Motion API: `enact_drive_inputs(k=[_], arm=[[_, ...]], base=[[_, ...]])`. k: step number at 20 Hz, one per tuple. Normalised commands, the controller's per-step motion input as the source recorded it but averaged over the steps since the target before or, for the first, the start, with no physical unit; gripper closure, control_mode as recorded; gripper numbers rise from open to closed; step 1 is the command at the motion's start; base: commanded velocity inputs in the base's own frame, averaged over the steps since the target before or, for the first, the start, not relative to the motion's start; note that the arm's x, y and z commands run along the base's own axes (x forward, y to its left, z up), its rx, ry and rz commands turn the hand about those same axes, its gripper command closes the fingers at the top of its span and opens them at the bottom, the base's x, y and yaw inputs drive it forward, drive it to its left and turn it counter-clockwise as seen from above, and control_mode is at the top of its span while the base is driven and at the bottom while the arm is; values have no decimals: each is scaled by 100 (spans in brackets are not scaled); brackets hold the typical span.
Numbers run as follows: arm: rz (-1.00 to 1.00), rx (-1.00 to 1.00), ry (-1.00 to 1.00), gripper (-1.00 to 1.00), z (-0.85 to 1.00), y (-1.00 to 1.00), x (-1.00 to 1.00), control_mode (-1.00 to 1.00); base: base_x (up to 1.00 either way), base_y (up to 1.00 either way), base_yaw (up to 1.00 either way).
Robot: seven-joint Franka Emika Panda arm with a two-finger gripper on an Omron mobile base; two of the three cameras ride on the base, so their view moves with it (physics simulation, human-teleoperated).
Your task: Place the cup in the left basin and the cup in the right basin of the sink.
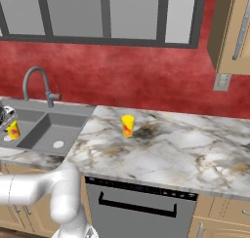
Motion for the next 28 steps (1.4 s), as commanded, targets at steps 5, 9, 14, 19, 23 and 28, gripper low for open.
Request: enact_drive_inputs(k=[5,9,14,19,23,28], arm=[[0,-4,2,100,-25,11,20,-100],[0,-1,1,100,-29,16,17,-100],[0,0,0,100,-30,17,13,-100],[0,0,0,100,-27,13,13,-100],[0,0,0,100,-25,8,9,-100],[0,0,0,100,-25,7,9,-100]], base=[[0,0,0],[0,0,0],[0,0,0],[0,0,0],[0,0,0],[0,0,0]])
